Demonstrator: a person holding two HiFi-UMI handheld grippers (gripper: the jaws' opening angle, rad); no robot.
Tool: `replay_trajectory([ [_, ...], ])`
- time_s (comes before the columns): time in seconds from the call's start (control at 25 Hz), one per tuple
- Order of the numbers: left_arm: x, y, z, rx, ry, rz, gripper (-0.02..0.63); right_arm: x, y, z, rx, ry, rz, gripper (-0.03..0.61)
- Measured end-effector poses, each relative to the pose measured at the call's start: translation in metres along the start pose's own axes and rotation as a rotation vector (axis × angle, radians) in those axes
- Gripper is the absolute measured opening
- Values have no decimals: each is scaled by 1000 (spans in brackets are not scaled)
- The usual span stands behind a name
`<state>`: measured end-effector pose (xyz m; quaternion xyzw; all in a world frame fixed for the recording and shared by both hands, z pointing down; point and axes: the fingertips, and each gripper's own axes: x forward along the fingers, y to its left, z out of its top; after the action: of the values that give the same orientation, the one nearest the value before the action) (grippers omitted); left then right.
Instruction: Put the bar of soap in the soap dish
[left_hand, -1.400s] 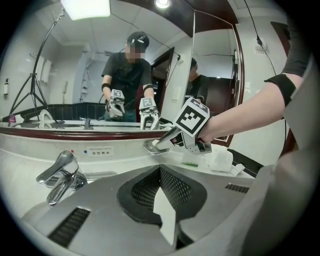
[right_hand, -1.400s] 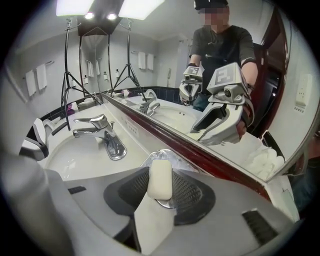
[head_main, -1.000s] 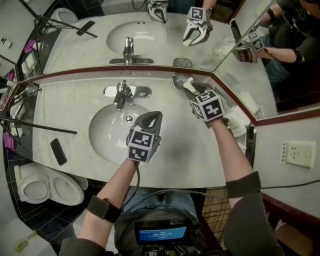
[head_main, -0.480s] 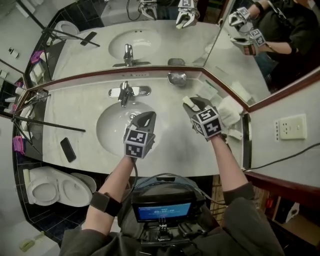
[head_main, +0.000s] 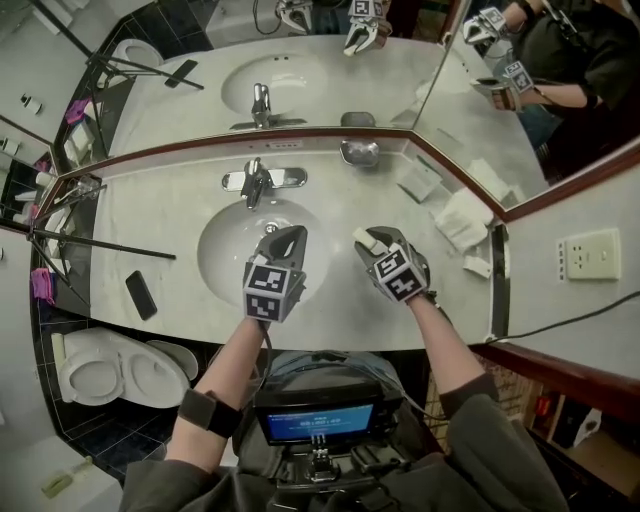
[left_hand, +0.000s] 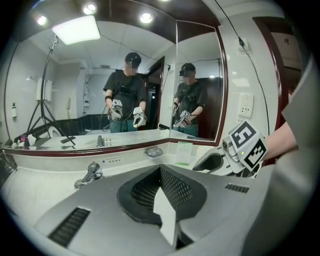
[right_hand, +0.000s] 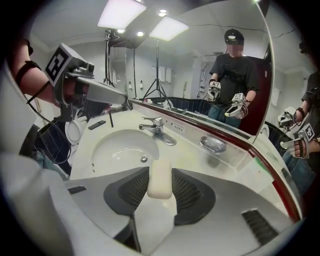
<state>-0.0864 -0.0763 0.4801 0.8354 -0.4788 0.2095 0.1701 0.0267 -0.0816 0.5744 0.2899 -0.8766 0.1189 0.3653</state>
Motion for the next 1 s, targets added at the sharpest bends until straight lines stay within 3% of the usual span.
replay_trajectory([
  [0.48, -23, 24, -21, -4, 39, 50, 2, 81, 45, -76, 7, 194, 95, 156],
  [1.0, -35, 34, -39, -17, 60, 72, 2, 107, 42, -111, 21, 297, 77, 176],
])
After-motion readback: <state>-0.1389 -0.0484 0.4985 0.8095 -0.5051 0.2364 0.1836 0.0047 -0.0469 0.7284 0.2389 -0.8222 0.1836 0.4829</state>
